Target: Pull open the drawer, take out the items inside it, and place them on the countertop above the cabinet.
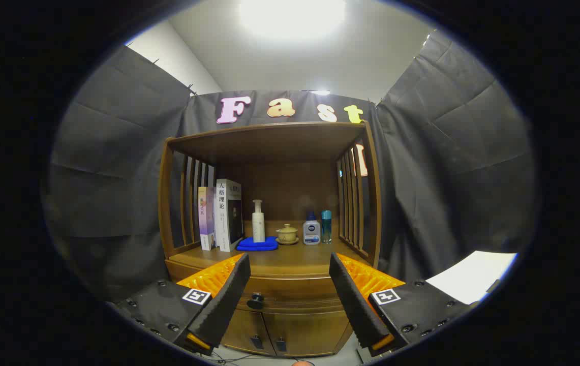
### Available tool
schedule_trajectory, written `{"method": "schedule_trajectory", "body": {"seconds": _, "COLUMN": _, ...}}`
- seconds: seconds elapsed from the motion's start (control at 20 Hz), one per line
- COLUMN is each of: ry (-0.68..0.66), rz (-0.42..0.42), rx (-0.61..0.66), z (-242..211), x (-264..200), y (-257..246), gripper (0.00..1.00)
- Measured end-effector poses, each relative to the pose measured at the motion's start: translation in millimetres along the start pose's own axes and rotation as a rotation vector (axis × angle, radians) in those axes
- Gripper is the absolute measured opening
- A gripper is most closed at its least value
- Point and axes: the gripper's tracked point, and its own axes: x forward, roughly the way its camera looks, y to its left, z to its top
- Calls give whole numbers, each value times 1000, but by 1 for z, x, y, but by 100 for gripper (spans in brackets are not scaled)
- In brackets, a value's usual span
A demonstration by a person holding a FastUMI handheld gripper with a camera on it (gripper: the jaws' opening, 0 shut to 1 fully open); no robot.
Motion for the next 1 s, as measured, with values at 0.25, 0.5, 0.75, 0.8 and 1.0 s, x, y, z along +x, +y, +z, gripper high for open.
{"method": "schedule_trajectory", "body": {"seconds": 0.25, "ry": 9, "rz": 14, "rx": -4, "z": -5, "x": 0, "y": 4, "gripper": 99}}
{"method": "schedule_trajectory", "body": {"seconds": 0.5, "ry": 22, "rz": 20, "rx": 6, "z": -12, "x": -3, "y": 10, "gripper": 99}}
{"method": "schedule_trajectory", "body": {"seconds": 0.75, "ry": 6, "rz": 32, "rx": -1, "z": -12, "x": -3, "y": 15, "gripper": 99}}
{"method": "schedule_trajectory", "body": {"seconds": 0.8, "ry": 4, "rz": 32, "rx": 1, "z": -11, "x": -1, "y": 16, "gripper": 99}}
{"method": "schedule_trajectory", "body": {"seconds": 1.0, "ry": -10, "rz": 47, "rx": 10, "z": -12, "x": 15, "y": 26, "gripper": 99}}
